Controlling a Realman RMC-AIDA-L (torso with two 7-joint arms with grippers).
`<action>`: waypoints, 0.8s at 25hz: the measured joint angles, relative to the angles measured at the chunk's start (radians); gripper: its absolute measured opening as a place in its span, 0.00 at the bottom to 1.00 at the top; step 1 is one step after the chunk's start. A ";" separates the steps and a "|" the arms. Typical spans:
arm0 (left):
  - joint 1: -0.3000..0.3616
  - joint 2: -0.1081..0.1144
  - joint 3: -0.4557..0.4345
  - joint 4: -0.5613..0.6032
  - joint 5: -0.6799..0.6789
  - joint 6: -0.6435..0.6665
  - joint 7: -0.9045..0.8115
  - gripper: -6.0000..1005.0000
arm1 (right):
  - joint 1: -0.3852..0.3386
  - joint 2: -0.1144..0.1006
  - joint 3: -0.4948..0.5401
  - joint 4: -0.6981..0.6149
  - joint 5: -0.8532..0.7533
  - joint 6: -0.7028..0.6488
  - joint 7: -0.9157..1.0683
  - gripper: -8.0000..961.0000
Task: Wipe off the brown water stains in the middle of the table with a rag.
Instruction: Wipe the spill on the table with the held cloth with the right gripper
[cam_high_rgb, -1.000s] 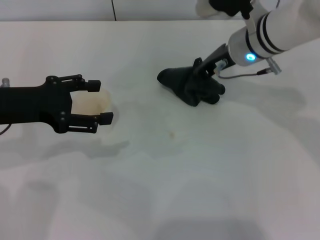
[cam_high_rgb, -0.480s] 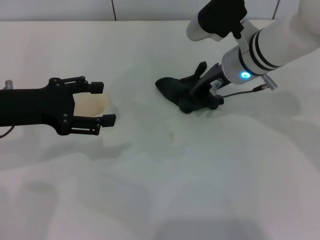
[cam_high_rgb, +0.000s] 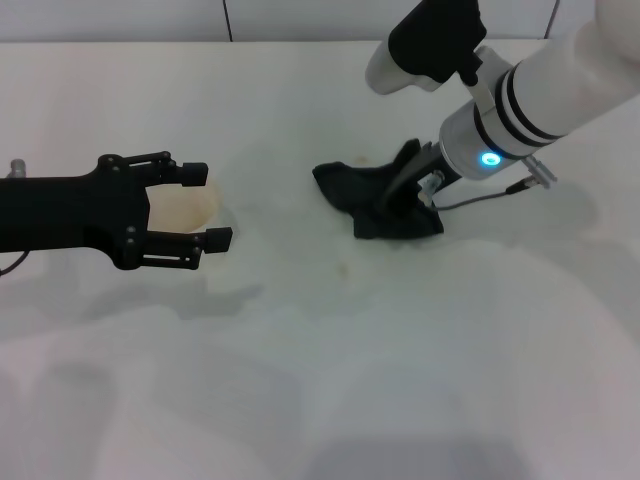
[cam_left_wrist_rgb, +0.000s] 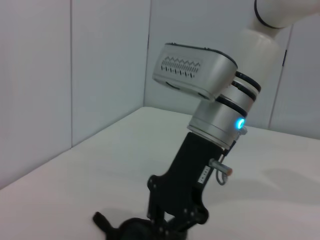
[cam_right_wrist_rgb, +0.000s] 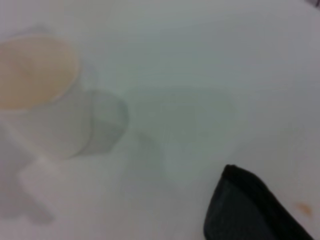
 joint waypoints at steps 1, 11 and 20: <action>0.000 0.000 0.000 0.000 0.000 0.000 0.000 0.88 | 0.000 0.000 0.000 -0.004 0.000 -0.014 0.000 0.03; -0.003 0.000 0.000 -0.006 0.000 0.002 0.000 0.88 | -0.054 -0.001 0.004 -0.095 0.015 -0.146 0.000 0.03; -0.010 0.001 0.000 -0.008 0.000 0.003 0.000 0.88 | -0.097 0.000 -0.041 -0.211 0.078 -0.208 0.010 0.03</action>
